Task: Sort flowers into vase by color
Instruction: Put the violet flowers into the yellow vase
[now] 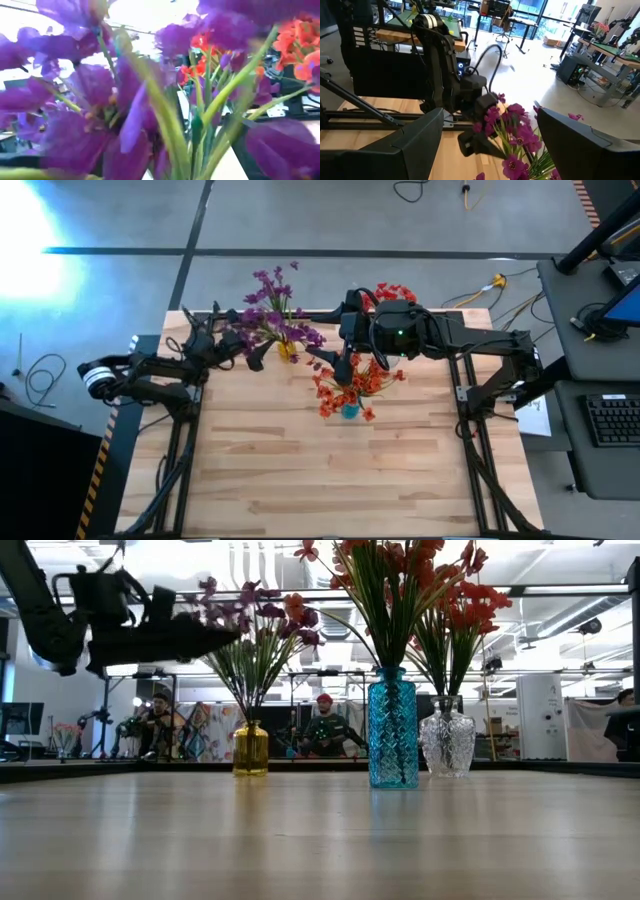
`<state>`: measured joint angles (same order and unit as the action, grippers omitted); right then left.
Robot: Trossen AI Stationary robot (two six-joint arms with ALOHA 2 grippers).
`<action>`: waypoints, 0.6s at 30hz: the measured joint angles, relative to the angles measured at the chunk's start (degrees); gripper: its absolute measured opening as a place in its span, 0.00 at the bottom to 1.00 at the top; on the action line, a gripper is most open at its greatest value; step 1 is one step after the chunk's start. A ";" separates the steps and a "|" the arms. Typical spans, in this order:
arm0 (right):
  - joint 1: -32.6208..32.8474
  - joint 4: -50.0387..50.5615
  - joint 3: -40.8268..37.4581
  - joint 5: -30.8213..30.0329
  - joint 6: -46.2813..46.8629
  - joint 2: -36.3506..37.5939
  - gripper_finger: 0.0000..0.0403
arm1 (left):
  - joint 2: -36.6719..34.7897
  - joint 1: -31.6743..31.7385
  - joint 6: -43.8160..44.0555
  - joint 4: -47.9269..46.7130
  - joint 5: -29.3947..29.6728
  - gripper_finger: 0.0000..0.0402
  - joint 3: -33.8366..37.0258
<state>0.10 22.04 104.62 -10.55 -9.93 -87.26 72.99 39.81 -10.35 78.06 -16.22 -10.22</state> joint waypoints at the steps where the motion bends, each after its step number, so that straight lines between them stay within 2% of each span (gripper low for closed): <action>1: 0.00 0.00 0.00 0.00 0.01 0.00 0.78 | -0.13 0.00 0.04 -0.26 -0.47 0.82 0.08; 4: 0.00 0.00 0.00 0.00 0.19 0.00 0.78 | 0.28 -0.02 0.62 -3.38 -0.21 0.82 0.68; 14: 0.00 -0.02 0.00 0.00 0.45 0.00 0.78 | 0.57 -0.01 1.09 -2.87 0.15 0.82 0.20; 18: 0.00 0.00 -0.02 0.00 1.06 0.00 0.78 | -0.64 -0.02 6.70 -4.42 0.23 0.82 0.22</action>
<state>0.10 22.04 104.60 -10.55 -8.86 -87.26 72.35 39.79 -3.65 73.64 -15.99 -10.00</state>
